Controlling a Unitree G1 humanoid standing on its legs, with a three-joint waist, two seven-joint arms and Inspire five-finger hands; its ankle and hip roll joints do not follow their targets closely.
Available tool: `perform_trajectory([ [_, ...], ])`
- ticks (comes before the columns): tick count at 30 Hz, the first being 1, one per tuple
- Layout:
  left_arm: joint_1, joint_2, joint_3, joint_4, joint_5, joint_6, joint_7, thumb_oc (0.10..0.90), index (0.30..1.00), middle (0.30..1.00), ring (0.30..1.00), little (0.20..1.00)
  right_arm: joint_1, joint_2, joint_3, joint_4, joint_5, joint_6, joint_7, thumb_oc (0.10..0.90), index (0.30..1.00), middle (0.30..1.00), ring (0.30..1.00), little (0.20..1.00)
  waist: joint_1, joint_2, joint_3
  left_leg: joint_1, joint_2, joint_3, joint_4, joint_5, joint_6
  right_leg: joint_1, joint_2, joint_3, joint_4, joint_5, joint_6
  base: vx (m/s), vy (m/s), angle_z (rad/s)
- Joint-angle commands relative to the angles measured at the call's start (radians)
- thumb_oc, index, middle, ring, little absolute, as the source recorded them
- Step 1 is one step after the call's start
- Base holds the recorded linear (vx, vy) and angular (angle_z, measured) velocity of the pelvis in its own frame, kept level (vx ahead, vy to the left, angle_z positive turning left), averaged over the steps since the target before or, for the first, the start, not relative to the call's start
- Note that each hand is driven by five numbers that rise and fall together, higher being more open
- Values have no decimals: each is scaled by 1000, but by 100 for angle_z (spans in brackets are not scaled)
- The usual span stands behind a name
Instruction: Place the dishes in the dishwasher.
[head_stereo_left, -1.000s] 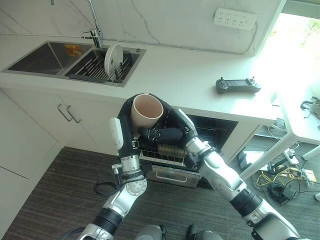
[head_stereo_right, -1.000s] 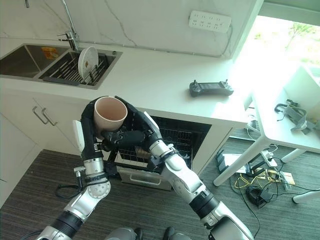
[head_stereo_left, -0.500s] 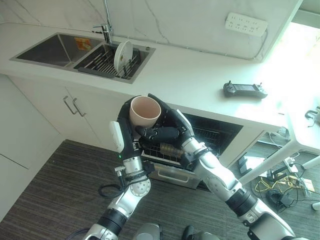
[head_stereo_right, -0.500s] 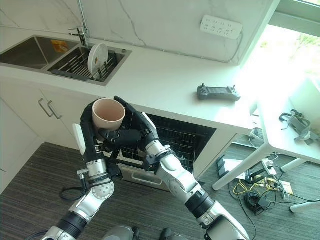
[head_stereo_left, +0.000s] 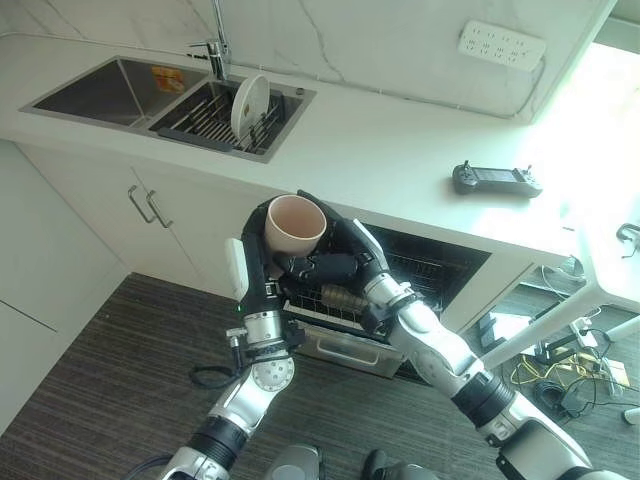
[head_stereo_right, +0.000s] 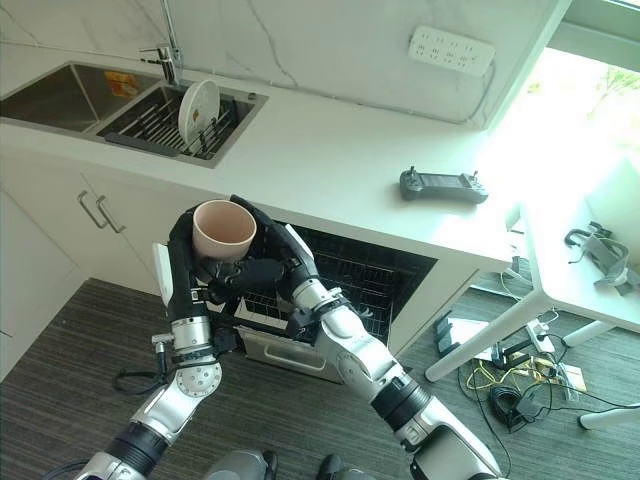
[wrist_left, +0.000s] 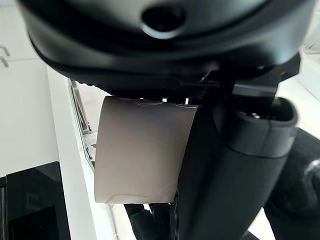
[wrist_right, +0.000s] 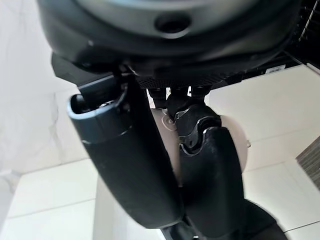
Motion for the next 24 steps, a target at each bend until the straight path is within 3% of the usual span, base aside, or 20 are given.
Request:
perform_trajectory([
  [1,-166,-14,-201,-52,35,-116,-104,400,300,300,300,300,-262,102,-15,-63,-42,-154,79,400,300,300,300,300,3,-1,-13,43,54,24,-29,-94,-33,74,-68,61,44,-173,94,0,0,0],
  [15,-197,-22,-276,-37,-110,-147,-358,400,300,300,300,300,-296,91,-28,-47,-78,-176,109,400,300,300,300,300,-6,8,-13,51,49,20,-29,-92,-30,81,-67,62,44,-172,91,1,0,1],
  [24,-219,-27,-296,-24,-101,-122,-340,400,300,300,300,300,-293,97,-49,-44,-82,-207,64,400,300,300,300,300,-20,18,-12,56,50,27,-29,-92,-30,83,-69,64,44,-171,91,0,0,0],
])
